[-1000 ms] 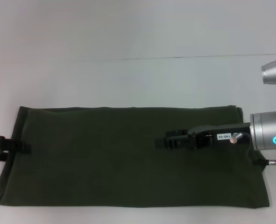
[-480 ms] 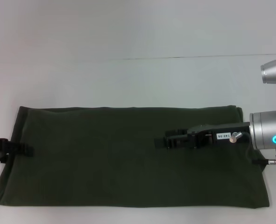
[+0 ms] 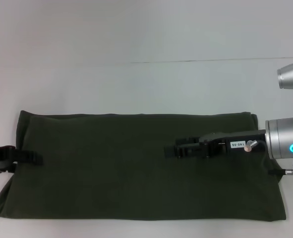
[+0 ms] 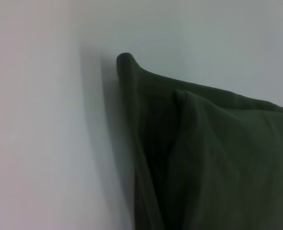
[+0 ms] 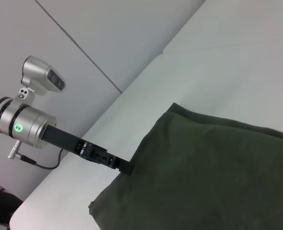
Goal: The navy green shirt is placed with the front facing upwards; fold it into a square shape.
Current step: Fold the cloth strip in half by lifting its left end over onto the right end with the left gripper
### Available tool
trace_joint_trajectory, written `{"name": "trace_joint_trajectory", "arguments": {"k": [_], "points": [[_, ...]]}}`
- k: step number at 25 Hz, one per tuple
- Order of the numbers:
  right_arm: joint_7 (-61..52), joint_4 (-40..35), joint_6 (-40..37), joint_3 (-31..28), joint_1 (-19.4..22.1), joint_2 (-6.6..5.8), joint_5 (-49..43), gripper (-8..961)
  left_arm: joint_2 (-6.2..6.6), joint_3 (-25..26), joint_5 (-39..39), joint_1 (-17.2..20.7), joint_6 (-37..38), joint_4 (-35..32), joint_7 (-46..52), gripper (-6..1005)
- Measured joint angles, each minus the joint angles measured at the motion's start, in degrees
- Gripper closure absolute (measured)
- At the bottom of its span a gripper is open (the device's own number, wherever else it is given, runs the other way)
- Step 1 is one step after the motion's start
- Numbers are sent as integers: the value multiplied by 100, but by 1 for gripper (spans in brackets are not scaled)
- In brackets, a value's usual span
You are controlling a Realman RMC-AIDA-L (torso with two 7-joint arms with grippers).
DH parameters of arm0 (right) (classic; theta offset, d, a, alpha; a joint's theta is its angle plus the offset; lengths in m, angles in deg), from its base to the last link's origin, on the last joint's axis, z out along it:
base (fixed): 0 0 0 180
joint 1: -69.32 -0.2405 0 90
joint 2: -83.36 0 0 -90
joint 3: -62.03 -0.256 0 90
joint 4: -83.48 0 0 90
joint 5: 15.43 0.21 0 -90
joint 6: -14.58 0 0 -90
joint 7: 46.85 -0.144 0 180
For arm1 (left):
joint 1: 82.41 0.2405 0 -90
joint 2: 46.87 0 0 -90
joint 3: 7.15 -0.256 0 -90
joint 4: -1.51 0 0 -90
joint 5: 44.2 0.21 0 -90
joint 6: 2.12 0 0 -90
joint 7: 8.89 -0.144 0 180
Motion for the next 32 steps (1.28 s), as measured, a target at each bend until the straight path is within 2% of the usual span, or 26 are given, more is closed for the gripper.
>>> {"name": "trace_joint_trajectory", "arguments": {"k": [15,20,23,32], "points": [[0,0,-3,0,4,-2,0,187,-5,1,3,-61,-5,120,79,117],[0,0,-3,0,11,-2,0,188,-6,-10,36,-97,-2,135,58,295],[0,0,-7,0,12,-2,0,188,-11,-11,41,-101,-11,135,48,515],[0,0,-12,0,13,-2,0,187,-58,-140,43,-104,-60,110,77,715]]}}
